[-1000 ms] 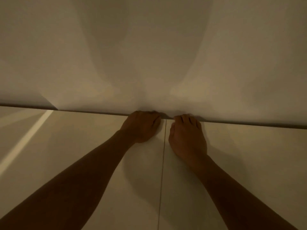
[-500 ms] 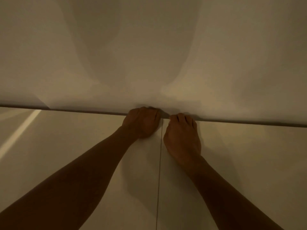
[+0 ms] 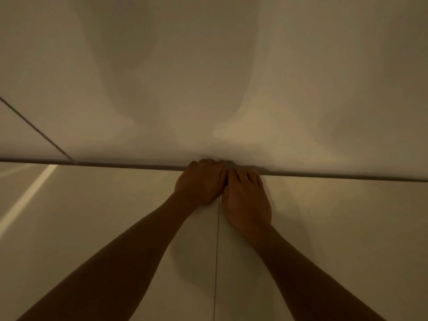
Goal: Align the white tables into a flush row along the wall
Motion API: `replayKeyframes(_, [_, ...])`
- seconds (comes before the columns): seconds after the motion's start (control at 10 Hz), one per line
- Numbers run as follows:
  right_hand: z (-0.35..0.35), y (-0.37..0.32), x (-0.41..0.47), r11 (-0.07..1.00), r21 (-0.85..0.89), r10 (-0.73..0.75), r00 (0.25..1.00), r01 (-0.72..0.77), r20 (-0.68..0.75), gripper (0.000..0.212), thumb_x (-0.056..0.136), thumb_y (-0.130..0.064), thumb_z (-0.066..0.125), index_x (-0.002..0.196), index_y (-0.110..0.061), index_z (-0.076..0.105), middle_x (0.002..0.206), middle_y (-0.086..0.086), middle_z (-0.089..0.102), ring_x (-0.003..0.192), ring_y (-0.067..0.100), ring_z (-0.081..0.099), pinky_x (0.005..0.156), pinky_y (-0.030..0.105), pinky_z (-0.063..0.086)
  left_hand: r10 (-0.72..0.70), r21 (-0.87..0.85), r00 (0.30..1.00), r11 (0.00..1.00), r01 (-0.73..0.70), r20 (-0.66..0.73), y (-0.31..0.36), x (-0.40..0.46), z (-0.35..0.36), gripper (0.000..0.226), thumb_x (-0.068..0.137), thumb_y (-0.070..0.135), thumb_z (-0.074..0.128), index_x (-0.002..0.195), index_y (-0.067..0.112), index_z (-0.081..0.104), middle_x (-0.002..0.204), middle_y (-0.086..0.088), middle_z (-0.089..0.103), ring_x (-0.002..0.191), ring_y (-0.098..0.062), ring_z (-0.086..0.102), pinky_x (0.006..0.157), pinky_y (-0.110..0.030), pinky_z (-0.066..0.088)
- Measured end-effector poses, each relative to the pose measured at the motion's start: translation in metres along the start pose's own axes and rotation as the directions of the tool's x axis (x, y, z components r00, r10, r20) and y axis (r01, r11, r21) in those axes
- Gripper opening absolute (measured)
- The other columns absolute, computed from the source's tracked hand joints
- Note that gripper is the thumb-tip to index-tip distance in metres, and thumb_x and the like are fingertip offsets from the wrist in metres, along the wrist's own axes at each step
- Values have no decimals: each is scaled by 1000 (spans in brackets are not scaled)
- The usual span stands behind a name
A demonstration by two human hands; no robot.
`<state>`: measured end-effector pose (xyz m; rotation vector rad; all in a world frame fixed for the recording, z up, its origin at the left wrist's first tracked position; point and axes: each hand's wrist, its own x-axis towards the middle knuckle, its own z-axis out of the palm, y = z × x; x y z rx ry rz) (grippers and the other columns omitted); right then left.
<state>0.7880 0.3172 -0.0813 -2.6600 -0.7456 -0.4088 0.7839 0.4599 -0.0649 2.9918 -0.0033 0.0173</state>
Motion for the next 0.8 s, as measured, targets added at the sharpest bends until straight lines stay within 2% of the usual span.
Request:
replayKeyframes(0.1, [-1, 1, -12, 1000, -4, 5, 997, -5, 73, 57, 91, -28, 34, 138, -1, 54, 137, 18, 58, 134, 36, 48, 116, 48, 35, 25, 56, 999, 998, -23, -37, 11, -25, 6, 67, 96, 49, 13, 141, 21, 54, 135, -5, 61, 120, -30, 55, 102, -44, 38])
replayKeyframes(0.2, [-8, -5, -38, 999, -37, 16, 993, -12, 114, 58, 95, -30, 37, 145, -2, 47, 150, 17, 48, 144, 35, 38, 118, 47, 31, -30, 50, 999, 998, 32, -31, 22, -59, 8, 68, 99, 44, 8, 157, 19, 30, 163, -6, 31, 150, -32, 24, 122, -48, 16])
replayKeyframes(0.3, [-18, -7, -71, 996, -90, 25, 991, -13, 135, 59, 97, -32, 36, 147, -3, 45, 152, 17, 45, 144, 35, 37, 117, 48, 32, -59, 81, 998, 995, 59, 1, 38, -95, 12, 69, 98, 47, 1, 162, 23, 13, 170, -5, 7, 156, -32, 2, 124, -49, 1])
replayKeyframes(0.5, [-49, -6, -137, 995, -100, -7, 983, 26, 184, 59, 102, -38, 29, 149, -5, 43, 155, 16, 42, 146, 35, 35, 118, 50, 30, -141, 72, 990, 987, 140, 0, 80, -169, 18, 69, 98, 53, -2, 162, 26, 5, 170, -2, -5, 156, -29, -8, 124, -49, -3])
replayKeyframes(0.6, [-67, -5, -174, 996, -77, -17, 978, 34, 208, 60, 102, -37, 25, 149, -5, 43, 155, 16, 41, 146, 35, 34, 118, 50, 32, -163, 62, 987, 985, 162, 11, 102, -205, 21, 66, 102, 51, 3, 162, 25, 10, 169, -2, -1, 156, -28, -4, 126, -51, 4])
replayKeyframes(0.7, [-80, -1, -210, 997, -58, -35, 958, 53, 284, 57, 101, -36, 31, 148, -6, 45, 155, 14, 43, 145, 36, 36, 117, 50, 33, -219, -31, 976, 975, 219, 23, 123, -239, 15, 71, 99, 55, 6, 160, 22, 21, 169, -3, 10, 156, -28, 10, 125, -48, 8])
replayKeyframes(0.8, [-120, 0, -218, 998, 25, -66, 948, 61, 312, 66, 98, -44, 20, 152, -10, 38, 159, 9, 37, 148, 34, 31, 118, 45, 28, -272, -168, 962, 948, 270, 11, 145, -260, -23, 74, 96, 62, 11, 161, 29, 10, 169, 2, -3, 156, -21, -1, 123, -40, 6])
